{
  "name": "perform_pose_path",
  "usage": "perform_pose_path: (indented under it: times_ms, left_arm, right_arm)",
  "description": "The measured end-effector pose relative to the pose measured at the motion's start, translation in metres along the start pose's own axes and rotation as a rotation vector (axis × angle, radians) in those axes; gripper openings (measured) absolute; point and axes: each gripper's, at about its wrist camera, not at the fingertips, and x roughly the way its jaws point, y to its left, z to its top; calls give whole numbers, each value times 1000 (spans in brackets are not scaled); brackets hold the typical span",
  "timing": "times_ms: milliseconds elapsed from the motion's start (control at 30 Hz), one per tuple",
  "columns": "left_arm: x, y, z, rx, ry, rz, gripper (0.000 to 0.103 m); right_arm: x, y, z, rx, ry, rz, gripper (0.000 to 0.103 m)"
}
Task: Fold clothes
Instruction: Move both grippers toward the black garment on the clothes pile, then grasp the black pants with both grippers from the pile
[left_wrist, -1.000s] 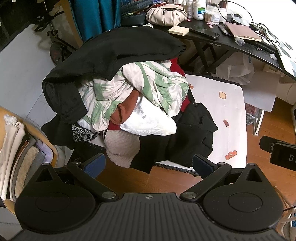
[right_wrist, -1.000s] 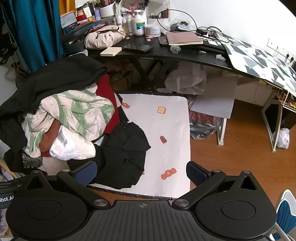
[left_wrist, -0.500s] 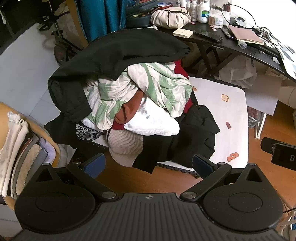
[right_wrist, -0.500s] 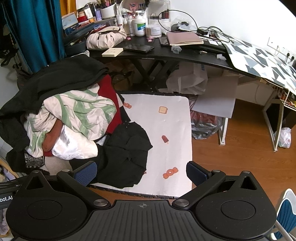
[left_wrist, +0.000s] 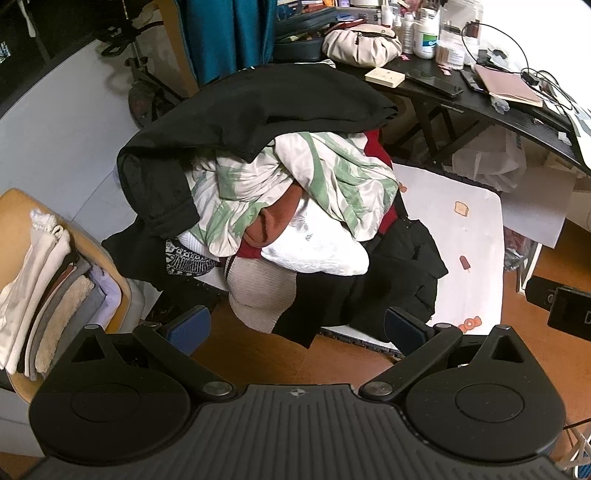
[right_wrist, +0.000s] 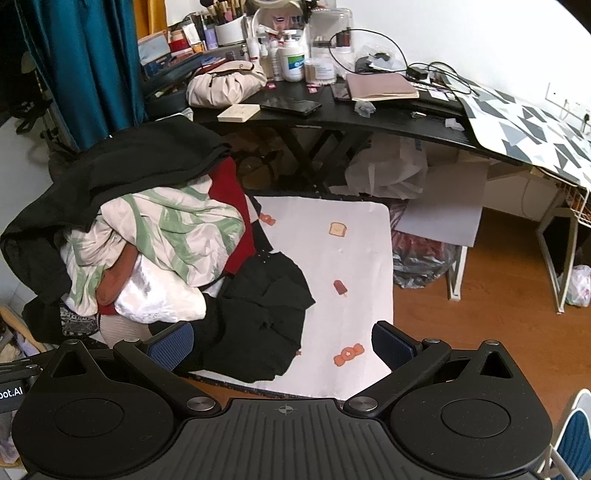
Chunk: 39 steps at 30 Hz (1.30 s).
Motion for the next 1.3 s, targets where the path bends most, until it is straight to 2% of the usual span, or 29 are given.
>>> perform_pose_path:
  times_ms: [833, 1067, 1233, 1300]
  left_arm:
    - [1, -1, 6, -88, -6, 76, 102]
    - [15, 8, 13, -108, 6, 56, 102]
    - [29, 36, 25, -160, -55, 13, 102]
    - [38, 47, 35, -142, -85, 23, 102]
  right_arm:
    - [18, -1, 24, -54, -24, 121, 102]
    - [31, 7, 31, -74, -21, 127, 102]
    - [48, 17, 44, -98, -46, 113, 102]
    - [57, 22, 52, -99, -57, 107, 102]
